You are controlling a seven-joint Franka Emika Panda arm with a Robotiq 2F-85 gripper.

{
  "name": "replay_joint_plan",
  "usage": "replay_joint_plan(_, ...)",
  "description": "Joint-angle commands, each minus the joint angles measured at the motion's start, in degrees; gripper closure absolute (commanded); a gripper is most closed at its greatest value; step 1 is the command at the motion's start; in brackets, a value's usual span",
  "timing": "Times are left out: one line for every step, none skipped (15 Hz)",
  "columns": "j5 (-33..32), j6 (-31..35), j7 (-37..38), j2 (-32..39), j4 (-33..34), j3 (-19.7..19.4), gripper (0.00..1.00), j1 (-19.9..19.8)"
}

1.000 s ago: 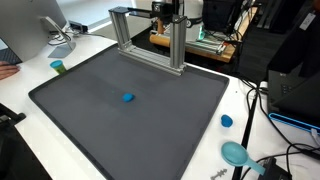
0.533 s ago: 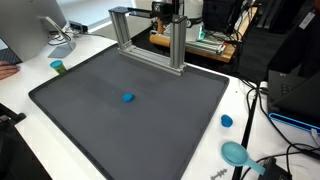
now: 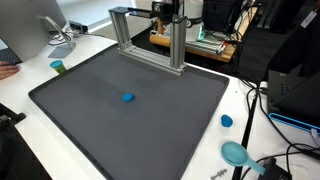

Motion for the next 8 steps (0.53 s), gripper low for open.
replay_joint_plan(0.1, -0.2, 0.0, 0.0, 0.1, 0.2, 0.0, -0.3)
replay_joint_plan(0.2, -0.1, 0.0, 0.0, 0.1, 0.2, 0.0, -0.3)
replay_joint_plan(0.2, -0.1, 0.0, 0.0, 0.1, 0.2, 0.0, -0.3)
replay_joint_plan(-0.2, 1.7, 0.8, -1.1, -1.2, 0.5, 0.0, -0.7)
replay_joint_plan(-0.2, 2.4, 0.9, -1.8, -2.0, 0.5, 0.0, -0.7)
replay_joint_plan(-0.2, 3.6, 1.1, -2.6, -3.2, 0.5, 0.0, -0.9)
replay_joint_plan(-0.2, 4.6, 1.4, -3.1, -4.1, 0.6, 0.0, -1.0)
replay_joint_plan(-0.6, 6.0, 2.0, -3.9, -5.4, 0.8, 0.0, -1.4)
